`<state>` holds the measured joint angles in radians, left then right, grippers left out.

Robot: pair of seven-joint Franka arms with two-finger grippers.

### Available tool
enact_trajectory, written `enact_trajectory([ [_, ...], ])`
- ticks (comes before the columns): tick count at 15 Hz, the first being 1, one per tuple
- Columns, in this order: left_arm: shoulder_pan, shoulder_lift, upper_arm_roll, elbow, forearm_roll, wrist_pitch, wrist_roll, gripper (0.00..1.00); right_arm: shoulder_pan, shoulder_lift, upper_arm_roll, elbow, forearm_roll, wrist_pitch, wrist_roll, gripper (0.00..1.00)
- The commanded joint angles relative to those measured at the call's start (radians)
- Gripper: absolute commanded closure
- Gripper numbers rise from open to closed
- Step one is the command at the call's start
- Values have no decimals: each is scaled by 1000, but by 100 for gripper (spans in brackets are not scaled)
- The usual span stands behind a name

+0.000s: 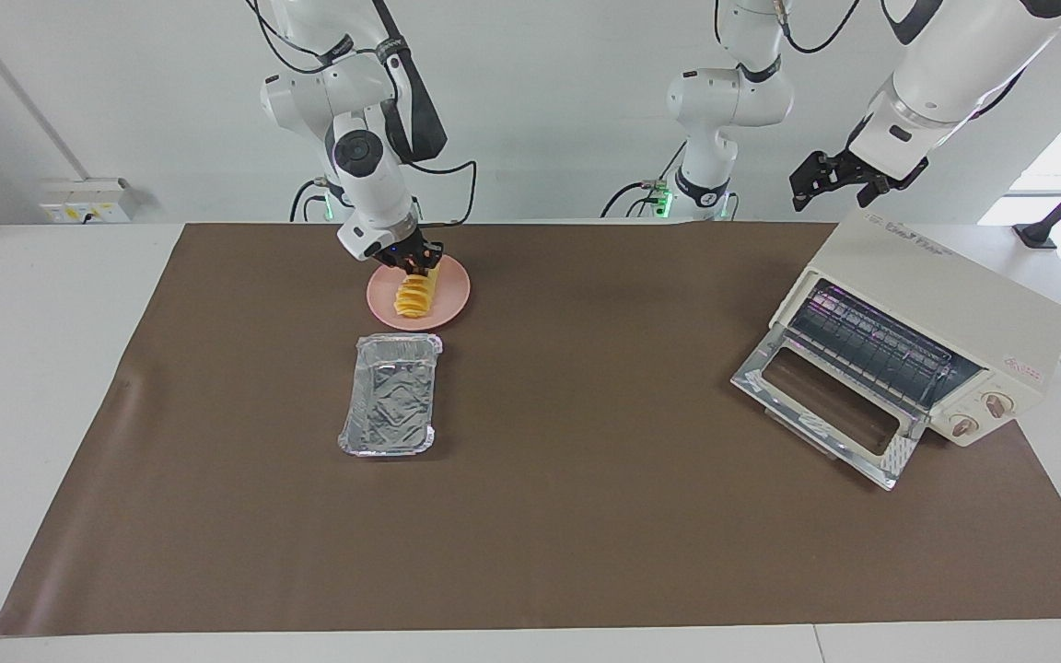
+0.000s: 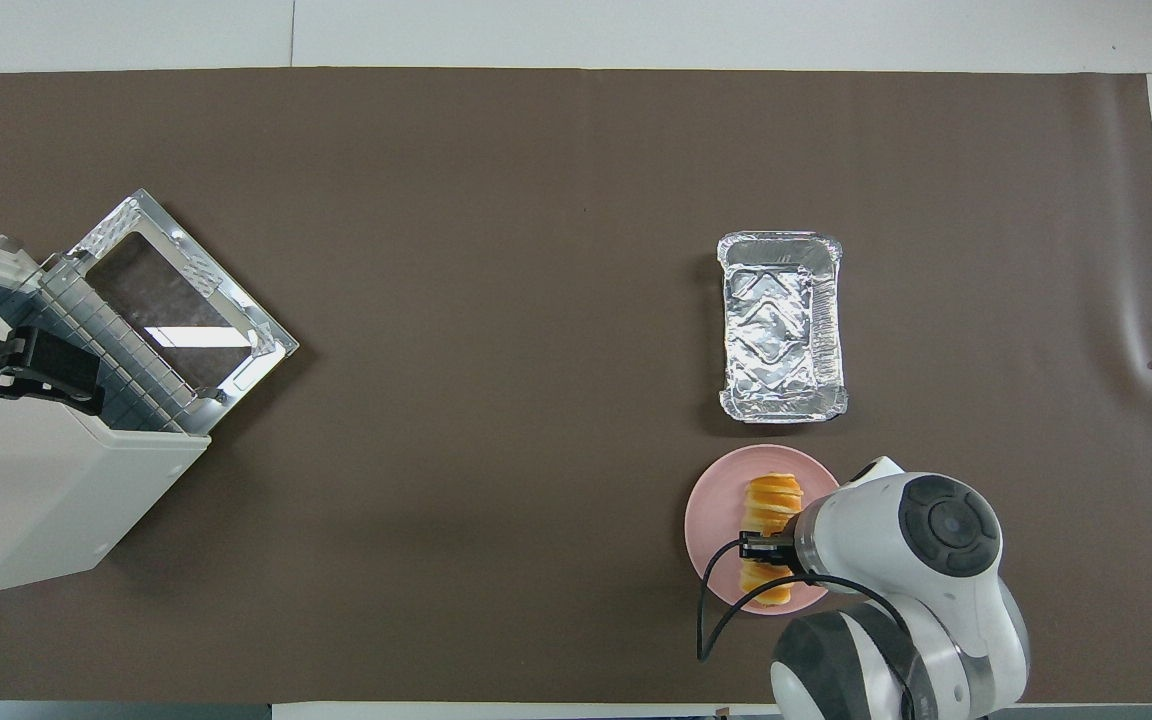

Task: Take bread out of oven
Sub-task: 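Lift the bread rolls and lower them onto the pink plate, then open the right gripper and release the bread onto the plate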

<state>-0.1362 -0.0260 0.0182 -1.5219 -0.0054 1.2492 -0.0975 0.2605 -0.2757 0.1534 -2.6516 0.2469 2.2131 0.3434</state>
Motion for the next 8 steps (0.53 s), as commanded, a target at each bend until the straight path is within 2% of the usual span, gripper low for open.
enact_trajectory([
  [1, 15, -32, -11, -35, -10, 15, -7, 0, -9, 0, -6, 79, -1, -76, -12, 0],
  [4, 15, -32, -11, -35, -10, 15, -7, 0, -88, -2, -11, 269, -21, -269, -42, 0],
  [8, 15, -32, -11, -35, -10, 15, -7, 0, -193, 19, -9, 468, -118, -384, -217, 0],
])
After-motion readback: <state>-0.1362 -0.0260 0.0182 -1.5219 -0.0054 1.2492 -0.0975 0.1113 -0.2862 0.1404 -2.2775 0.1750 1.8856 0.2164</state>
